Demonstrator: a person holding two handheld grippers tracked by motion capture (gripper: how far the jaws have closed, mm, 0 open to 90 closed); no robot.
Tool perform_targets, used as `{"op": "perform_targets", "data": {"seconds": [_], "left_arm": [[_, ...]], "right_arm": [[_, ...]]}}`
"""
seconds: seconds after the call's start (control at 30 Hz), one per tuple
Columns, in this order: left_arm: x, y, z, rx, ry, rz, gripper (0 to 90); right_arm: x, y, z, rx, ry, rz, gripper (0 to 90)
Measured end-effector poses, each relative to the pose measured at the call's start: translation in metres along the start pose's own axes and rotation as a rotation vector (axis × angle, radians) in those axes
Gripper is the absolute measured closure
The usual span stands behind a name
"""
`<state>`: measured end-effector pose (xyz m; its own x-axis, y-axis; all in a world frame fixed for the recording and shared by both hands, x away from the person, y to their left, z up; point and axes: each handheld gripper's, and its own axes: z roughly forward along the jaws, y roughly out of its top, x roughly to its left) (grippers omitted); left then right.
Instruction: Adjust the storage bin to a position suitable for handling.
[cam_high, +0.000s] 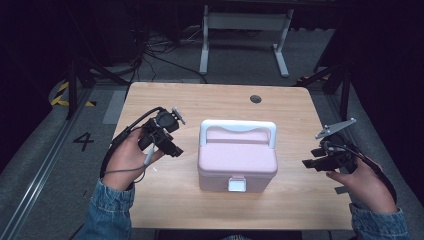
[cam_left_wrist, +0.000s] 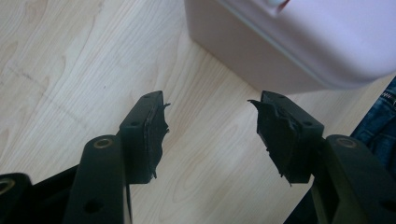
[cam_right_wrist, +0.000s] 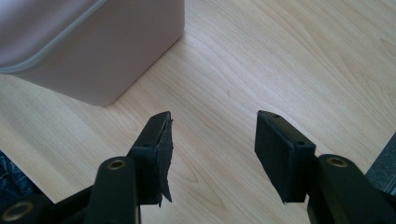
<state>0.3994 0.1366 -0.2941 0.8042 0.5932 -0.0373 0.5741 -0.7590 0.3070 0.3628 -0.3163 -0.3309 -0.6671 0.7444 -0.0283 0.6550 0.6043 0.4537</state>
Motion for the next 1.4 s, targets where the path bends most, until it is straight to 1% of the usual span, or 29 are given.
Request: {"op": "perform_targets", "data": {"seconds": [0.03,0.07,0.17,0.27,0.33,0.4,0.43,0.5,0.53,0.57,0.63,0.67,0.73,0.8,0.87,0.93,0.97,1.03,1.07,1.13,1.17,1.23,1.27,1.3,1.33,1.37,1.4], "left_arm": [[0.000,0.003,0.000,-0.003,-0.004,-0.002,42.4],[0.000,0.005,0.000,-0.012,-0.007,0.011,42.0],[-0.001,0.011,0.000,-0.036,-0.020,0.022,41.8],[-0.003,0.017,-0.001,-0.052,-0.023,0.022,40.9],[-0.005,0.021,-0.002,-0.068,-0.023,0.041,40.0],[-0.006,0.026,-0.003,-0.073,-0.019,0.051,39.1],[-0.007,0.029,-0.003,-0.079,-0.008,0.058,38.8],[-0.011,0.036,-0.002,-0.092,0.026,0.096,36.2],[-0.011,0.038,-0.001,-0.094,0.035,0.111,35.9],[-0.011,0.041,-0.001,-0.093,0.038,0.125,35.7],[-0.011,0.047,0.000,-0.095,0.028,0.122,36.0],[-0.012,0.053,0.001,-0.109,0.032,0.130,35.9],[-0.013,0.056,0.001,-0.109,0.024,0.138,35.8],[-0.016,0.062,0.002,-0.115,0.034,0.149,35.0],[-0.020,0.070,0.003,-0.112,0.045,0.172,35.0],[-0.022,0.077,0.005,-0.097,0.038,0.185,34.8],[-0.023,0.081,0.006,-0.100,0.041,0.190,34.5],[-0.025,0.086,0.008,-0.087,0.042,0.178,34.5],[-0.026,0.089,0.010,-0.093,0.043,0.173,34.5],[-0.028,0.095,0.012,-0.087,0.043,0.185,35.0],[-0.029,0.097,0.014,-0.088,0.040,0.180,35.0],[-0.032,0.102,0.017,-0.074,0.038,0.186,35.0],[-0.037,0.108,0.022,-0.075,0.042,0.207,35.5],[-0.037,0.108,0.022,-0.075,0.042,0.207,36.1],[-0.038,0.111,0.023,-0.066,0.043,0.218,36.1],[-0.040,0.113,0.025,-0.066,0.042,0.218,36.3],[-0.042,0.115,0.026,-0.062,0.043,0.229,36.3]], "right_arm": [[0.000,0.000,0.000,0.002,0.005,0.003,46.8],[0.001,-0.001,0.001,0.004,0.008,0.004,46.8],[0.002,-0.001,0.002,0.005,0.005,0.000,46.2],[0.002,-0.001,0.003,0.007,0.009,-0.007,46.2],[0.002,-0.001,0.003,0.007,0.011,-0.007,46.0],[0.003,-0.001,0.005,0.011,0.016,-0.001,45.9],[0.003,-0.001,0.005,0.010,0.015,-0.004,45.9],[0.004,-0.001,0.005,0.013,0.018,-0.009,45.6],[0.004,-0.001,0.005,0.011,0.019,-0.011,45.3],[0.004,-0.001,0.006,0.011,0.021,-0.012,45.1],[0.004,-0.001,0.006,0.010,0.022,-0.010,45.1],[0.002,-0.001,0.007,0.013,0.018,-0.007,45.1],[0.002,-0.002,0.007,0.012,0.016,-0.006,45.0],[0.001,-0.002,0.007,0.011,0.018,-0.001,45.0],[0.001,-0.002,0.007,0.007,0.025,-0.003,44.9],[0.001,-0.002,0.008,0.004,0.032,-0.008,44.8],[0.002,-0.001,0.008,0.006,0.035,-0.006,44.8],[0.002,-0.001,0.008,0.004,0.037,-0.013,44.6],[0.003,-0.001,0.008,0.002,0.038,-0.016,44.5],[0.002,-0.001,0.007,0.000,0.039,-0.016,44.4],[0.002,-0.001,0.007,0.001,0.040,-0.012,44.4],[0.001,-0.001,0.008,0.000,0.039,-0.010,44.3],[0.002,-0.001,0.008,0.001,0.039,-0.013,44.1],[0.002,-0.001,0.008,0.001,0.039,-0.013,44.1],[0.002,-0.001,0.008,0.002,0.044,-0.013,43.6],[0.003,-0.001,0.008,-0.002,0.052,-0.015,43.3],[0.004,-0.001,0.008,-0.009,0.062,-0.025,43.3]]}}
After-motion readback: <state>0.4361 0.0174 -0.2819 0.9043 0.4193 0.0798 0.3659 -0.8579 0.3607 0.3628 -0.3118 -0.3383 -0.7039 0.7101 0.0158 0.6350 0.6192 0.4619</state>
